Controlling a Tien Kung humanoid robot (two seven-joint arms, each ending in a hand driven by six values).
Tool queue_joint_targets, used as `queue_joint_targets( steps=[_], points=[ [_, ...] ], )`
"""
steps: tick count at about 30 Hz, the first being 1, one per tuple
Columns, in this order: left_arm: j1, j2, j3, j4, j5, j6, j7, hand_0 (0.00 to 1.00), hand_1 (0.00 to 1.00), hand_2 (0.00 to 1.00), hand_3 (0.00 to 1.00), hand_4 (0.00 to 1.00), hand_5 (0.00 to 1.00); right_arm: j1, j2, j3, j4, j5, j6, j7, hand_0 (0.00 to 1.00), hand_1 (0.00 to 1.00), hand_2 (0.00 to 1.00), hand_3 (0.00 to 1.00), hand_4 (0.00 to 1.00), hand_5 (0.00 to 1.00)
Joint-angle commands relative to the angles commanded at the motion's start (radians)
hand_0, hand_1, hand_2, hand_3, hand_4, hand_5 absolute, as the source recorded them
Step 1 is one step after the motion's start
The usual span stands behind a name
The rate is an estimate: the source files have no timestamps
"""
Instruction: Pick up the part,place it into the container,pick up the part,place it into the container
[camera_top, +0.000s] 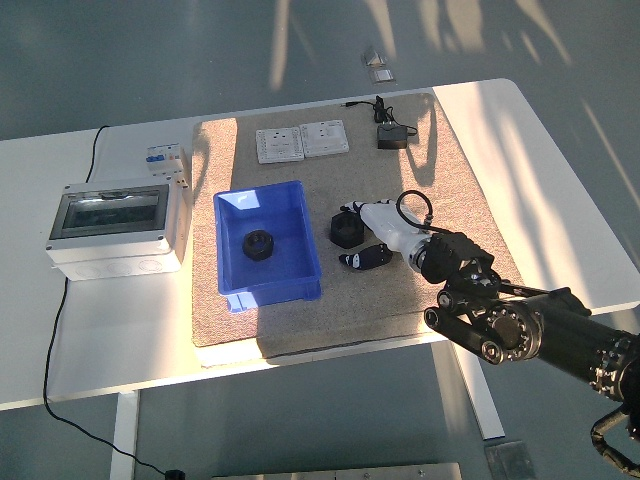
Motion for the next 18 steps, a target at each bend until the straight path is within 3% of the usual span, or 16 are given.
queue_joint_targets(
  steps=[5,6,12,18],
  points=[
    [0.001,0.0,-0.002,0.0,0.002,0.0,0.0,0.677,0.662,0.635,0.755,0.772,0.834,-0.007,0.0,0.012,0.003,-0.018,-0.015,0.008,0.835,0.375,0.653,0.684,0.443,0.019],
    [0.001,0.0,-0.002,0.0,0.003,0.0,0.0,0.676,0.662,0.635,0.755,0.772,0.833,-0.008,0.0,0.017,0.004,-0.021,-0.021,0.012,0.756,0.297,0.549,0.625,0.261,0.002],
    [0.002,0.0,-0.003,0.0,0.003,0.0,0.001,0.677,0.662,0.634,0.754,0.772,0.834,-0.012,-0.013,0.074,0.021,-0.028,-0.071,0.05,0.725,0.278,0.529,0.6,0.297,0.002],
    [0.004,0.0,0.001,0.0,-0.005,0.002,0.001,0.676,0.662,0.633,0.754,0.772,0.834,-0.018,-0.05,0.179,0.086,-0.02,-0.158,0.099,0.708,0.273,0.526,0.592,0.288,0.002]
  ],
)
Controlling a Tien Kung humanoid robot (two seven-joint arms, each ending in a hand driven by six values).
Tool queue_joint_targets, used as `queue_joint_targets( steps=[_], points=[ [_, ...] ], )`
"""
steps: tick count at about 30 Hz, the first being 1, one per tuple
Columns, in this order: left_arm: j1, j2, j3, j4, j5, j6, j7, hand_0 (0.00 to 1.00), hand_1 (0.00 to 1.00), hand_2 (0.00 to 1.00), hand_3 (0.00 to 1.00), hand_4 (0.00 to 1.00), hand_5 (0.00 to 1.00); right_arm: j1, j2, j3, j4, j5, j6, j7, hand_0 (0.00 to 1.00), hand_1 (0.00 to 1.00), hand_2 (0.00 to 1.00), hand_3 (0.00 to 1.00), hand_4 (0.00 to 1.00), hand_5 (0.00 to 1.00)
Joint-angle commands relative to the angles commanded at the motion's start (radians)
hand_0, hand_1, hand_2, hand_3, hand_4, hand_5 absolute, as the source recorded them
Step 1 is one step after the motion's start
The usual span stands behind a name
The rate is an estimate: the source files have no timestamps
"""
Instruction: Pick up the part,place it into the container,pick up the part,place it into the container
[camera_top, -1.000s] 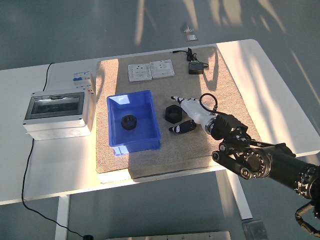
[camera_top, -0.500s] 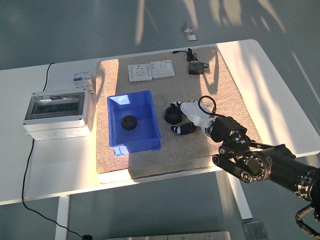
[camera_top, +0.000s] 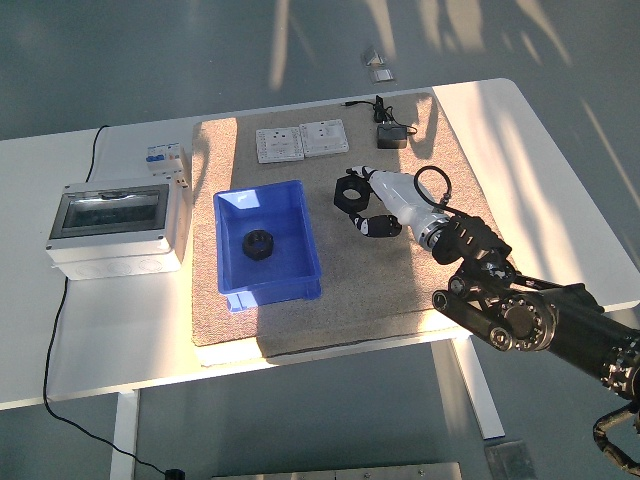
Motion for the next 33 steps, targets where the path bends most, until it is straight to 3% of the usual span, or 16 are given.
queue_joint_targets(
  steps=[5,6,8,11,13,17,18,21,23,24,29,30,33],
  points=[
    [0.003,0.0,0.0,0.0,-0.001,0.0,0.0,0.676,0.662,0.633,0.754,0.772,0.834,-0.002,-0.026,0.032,0.104,0.061,-0.096,0.067,0.708,0.273,0.526,0.592,0.288,0.002],
    [0.004,0.0,-0.001,0.0,0.0,0.0,0.0,0.676,0.662,0.633,0.754,0.77,0.833,0.0,-0.028,0.025,0.132,0.072,-0.111,0.082,0.695,0.274,0.524,0.587,0.241,0.002],
    [0.005,0.001,-0.002,0.0,0.002,0.0,0.0,0.676,0.662,0.633,0.754,0.77,0.833,0.004,-0.027,0.0,0.184,0.085,-0.111,0.113,0.695,0.274,0.524,0.587,0.241,0.002],
    [0.003,0.001,-0.003,0.0,0.004,0.0,0.001,0.676,0.662,0.633,0.754,0.77,0.833,0.02,-0.021,-0.056,0.257,0.047,-0.045,0.104,0.695,0.274,0.524,0.587,0.241,0.002],
    [0.0,0.001,-0.001,0.0,0.002,0.001,0.001,0.676,0.662,0.633,0.754,0.77,0.834,0.031,-0.017,-0.094,0.293,0.012,0.007,0.074,0.704,0.326,0.533,0.606,0.25,0.002],
    [0.0,0.001,0.002,0.0,-0.005,0.002,0.001,0.676,0.662,0.633,0.754,0.77,0.834,0.041,-0.014,-0.134,0.302,-0.037,0.098,0.023,0.704,0.326,0.533,0.606,0.25,0.002],
    [-0.001,0.001,0.002,0.0,-0.004,0.002,0.001,0.676,0.662,0.634,0.754,0.769,0.833,0.042,-0.013,-0.14,0.299,-0.044,0.123,0.01,0.767,0.58,0.654,0.667,0.247,0.002],
    [-0.001,0.001,0.003,0.0,-0.005,0.002,0.001,0.676,0.662,0.634,0.754,0.769,0.833,0.045,-0.01,-0.15,0.293,-0.052,0.179,-0.009,0.767,0.58,0.654,0.667,0.247,0.002],
    [-0.001,0.001,0.003,0.0,-0.005,0.002,0.002,0.676,0.662,0.634,0.754,0.769,0.833,0.047,-0.008,-0.156,0.289,-0.054,0.2,-0.019,0.767,0.58,0.654,0.667,0.247,0.002],
    [-0.002,0.001,0.003,0.0,-0.004,0.002,0.002,0.676,0.662,0.634,0.755,0.769,0.834,0.048,-0.008,-0.159,0.286,-0.054,0.209,-0.024,0.855,0.714,0.712,0.69,0.302,0.002],
    [-0.003,0.001,0.005,0.0,-0.007,0.002,0.003,0.676,0.662,0.634,0.755,0.769,0.834,0.058,-0.005,-0.176,0.279,-0.065,0.233,-0.042,0.855,0.714,0.712,0.69,0.302,0.002],
    [-0.003,0.001,0.004,0.0,-0.007,0.002,0.003,0.676,0.662,0.635,0.755,0.768,0.834,0.062,-0.005,-0.179,0.279,-0.073,0.236,-0.045,0.972,0.845,0.809,0.72,0.476,0.068],
    [-0.005,0.002,0.003,0.0,-0.005,0.002,0.003,0.676,0.662,0.635,0.755,0.768,0.834,0.076,-0.003,-0.191,0.284,-0.123,0.253,-0.064,0.972,0.845,0.809,0.72,0.476,0.068]
  ],
)
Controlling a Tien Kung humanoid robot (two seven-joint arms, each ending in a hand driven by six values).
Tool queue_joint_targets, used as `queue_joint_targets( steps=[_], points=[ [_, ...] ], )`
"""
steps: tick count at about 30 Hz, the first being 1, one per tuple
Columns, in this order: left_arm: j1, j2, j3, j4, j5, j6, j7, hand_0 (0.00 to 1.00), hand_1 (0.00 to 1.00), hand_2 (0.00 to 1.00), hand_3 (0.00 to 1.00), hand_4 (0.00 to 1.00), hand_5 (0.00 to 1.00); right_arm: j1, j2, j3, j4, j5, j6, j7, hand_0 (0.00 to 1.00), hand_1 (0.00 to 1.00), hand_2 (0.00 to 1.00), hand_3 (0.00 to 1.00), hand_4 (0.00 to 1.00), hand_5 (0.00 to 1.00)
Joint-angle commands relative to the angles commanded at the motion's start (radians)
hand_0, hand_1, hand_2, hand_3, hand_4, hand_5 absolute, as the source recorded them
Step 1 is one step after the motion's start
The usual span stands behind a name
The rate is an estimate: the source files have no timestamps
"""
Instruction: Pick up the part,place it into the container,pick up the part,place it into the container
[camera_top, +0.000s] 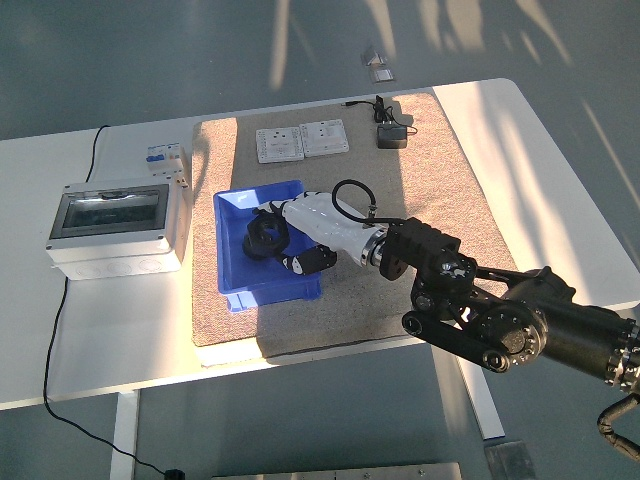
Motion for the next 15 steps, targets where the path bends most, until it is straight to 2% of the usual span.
queue_joint_targets(
  steps=[2,3,8,9,14,15],
  points=[
    [0.0,0.001,0.0,0.0,0.001,0.0,0.0,0.676,0.662,0.635,0.755,0.768,0.834,0.005,0.001,-0.001,0.006,-0.035,0.013,-0.013,0.972,0.845,0.809,0.72,0.476,0.068],
    [0.001,0.001,0.0,0.0,0.002,-0.001,0.0,0.676,0.662,0.635,0.755,0.768,0.833,0.007,0.001,-0.002,0.008,-0.05,0.02,-0.021,0.998,0.962,0.903,0.811,0.509,0.165],
    [0.001,0.004,0.0,0.0,0.001,-0.001,-0.001,0.676,0.662,0.635,0.755,0.768,0.833,0.013,0.003,-0.005,0.011,-0.084,0.049,-0.053,0.998,0.962,0.903,0.811,0.509,0.165],
    [0.001,0.004,0.0,0.0,0.001,-0.001,-0.001,0.677,0.662,0.635,0.755,0.768,0.834,0.014,0.003,-0.006,0.011,-0.087,0.052,-0.058,0.998,0.981,0.915,0.845,0.506,0.29],
    [0.002,0.004,0.001,0.0,-0.002,0.0,-0.003,0.677,0.662,0.635,0.755,0.768,0.834,0.014,0.003,-0.008,0.01,-0.087,0.056,-0.073,0.998,0.981,0.915,0.845,0.506,0.29],
    [0.002,0.004,0.001,0.0,-0.002,0.0,-0.003,0.677,0.662,0.635,0.755,0.768,0.833,0.013,0.003,-0.008,0.01,-0.087,0.055,-0.074,0.998,0.986,0.922,0.954,0.517,0.329]
  ],
)
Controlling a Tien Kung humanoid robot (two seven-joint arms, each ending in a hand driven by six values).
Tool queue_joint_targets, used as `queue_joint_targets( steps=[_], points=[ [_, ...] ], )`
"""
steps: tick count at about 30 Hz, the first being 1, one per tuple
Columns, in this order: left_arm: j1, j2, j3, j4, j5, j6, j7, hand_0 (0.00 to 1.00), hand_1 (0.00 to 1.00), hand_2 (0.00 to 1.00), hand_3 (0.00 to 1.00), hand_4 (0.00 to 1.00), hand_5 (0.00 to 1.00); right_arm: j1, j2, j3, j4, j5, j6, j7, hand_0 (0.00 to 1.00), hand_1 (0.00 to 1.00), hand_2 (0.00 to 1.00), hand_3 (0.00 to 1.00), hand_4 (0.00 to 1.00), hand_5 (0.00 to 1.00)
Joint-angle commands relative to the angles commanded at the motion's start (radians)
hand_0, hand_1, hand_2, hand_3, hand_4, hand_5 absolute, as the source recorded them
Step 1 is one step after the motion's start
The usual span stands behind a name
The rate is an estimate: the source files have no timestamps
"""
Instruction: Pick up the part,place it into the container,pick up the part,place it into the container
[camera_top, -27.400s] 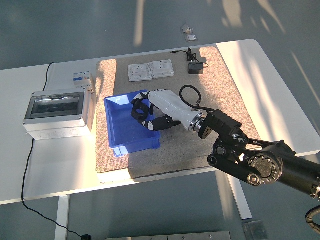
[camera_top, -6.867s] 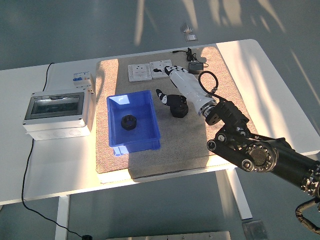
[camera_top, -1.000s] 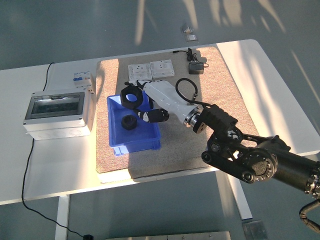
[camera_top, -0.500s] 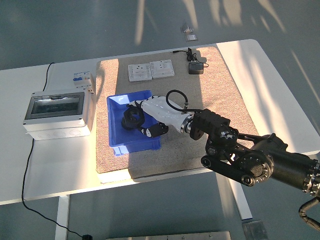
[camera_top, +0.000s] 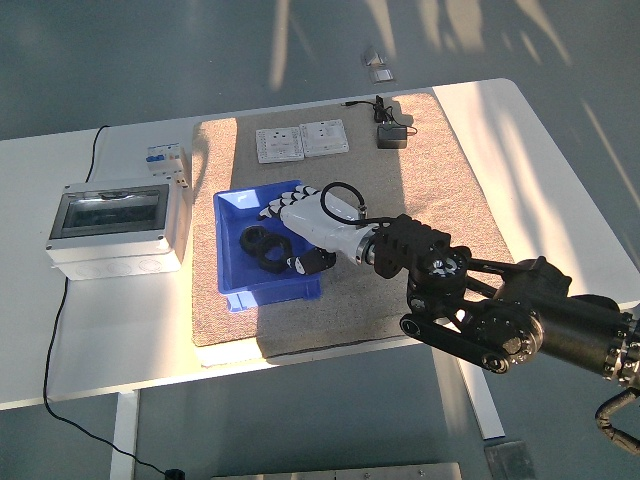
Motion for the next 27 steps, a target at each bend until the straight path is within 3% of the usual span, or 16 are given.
queue_joint_targets(
  steps=[4,10,11,12,17,18,23,24,27],
  points=[
    [0.0,0.0,-0.001,0.0,0.003,0.0,0.0,0.677,0.662,0.635,0.755,0.768,0.833,-0.013,-0.004,0.016,-0.007,0.028,-0.051,0.033,0.998,0.986,0.922,0.954,0.517,0.329],
    [0.006,-0.002,0.0,0.0,0.006,-0.001,-0.001,0.677,0.662,0.635,0.755,0.768,0.833,-0.103,-0.033,0.128,-0.007,0.177,-0.205,0.155,0.998,0.993,0.934,0.984,0.516,0.34],
    [0.007,-0.003,0.0,0.0,0.004,0.0,-0.002,0.677,0.662,0.635,0.755,0.768,0.833,-0.13,-0.046,0.159,-0.001,0.219,-0.24,0.185,0.998,0.993,0.934,0.984,0.516,0.34],
    [0.007,-0.004,0.001,0.0,0.004,0.0,-0.002,0.677,0.662,0.635,0.755,0.767,0.833,-0.142,-0.052,0.174,0.002,0.24,-0.257,0.199,0.998,0.93,0.909,0.956,0.54,0.346],
    [0.011,-0.012,0.007,0.0,-0.01,0.002,-0.004,0.677,0.662,0.635,0.755,0.767,0.833,-0.249,-0.117,0.291,0.044,0.384,-0.361,0.302,0.998,0.93,0.909,0.956,0.54,0.346],
    [0.012,-0.014,0.009,0.0,-0.014,0.002,-0.005,0.677,0.662,0.634,0.755,0.768,0.833,-0.273,-0.131,0.316,0.054,0.414,-0.376,0.323,0.97,0.883,0.861,0.91,0.557,0.349],
    [0.023,-0.025,0.015,0.0,-0.033,0.005,-0.006,0.677,0.662,0.634,0.755,0.768,0.833,-0.427,-0.202,0.458,0.131,0.571,-0.383,0.434,0.97,0.883,0.861,0.91,0.557,0.349],
    [0.025,-0.026,0.016,0.0,-0.036,0.006,-0.007,0.677,0.662,0.635,0.755,0.768,0.831,-0.453,-0.209,0.48,0.141,0.596,-0.379,0.45,0.869,0.808,0.821,0.823,0.561,0.346],
    [0.029,-0.03,0.014,0.0,-0.037,0.006,-0.006,0.677,0.662,0.635,0.755,0.768,0.831,-0.544,-0.227,0.561,0.173,0.692,-0.361,0.518,0.869,0.808,0.821,0.823,0.561,0.346]
  ],
)
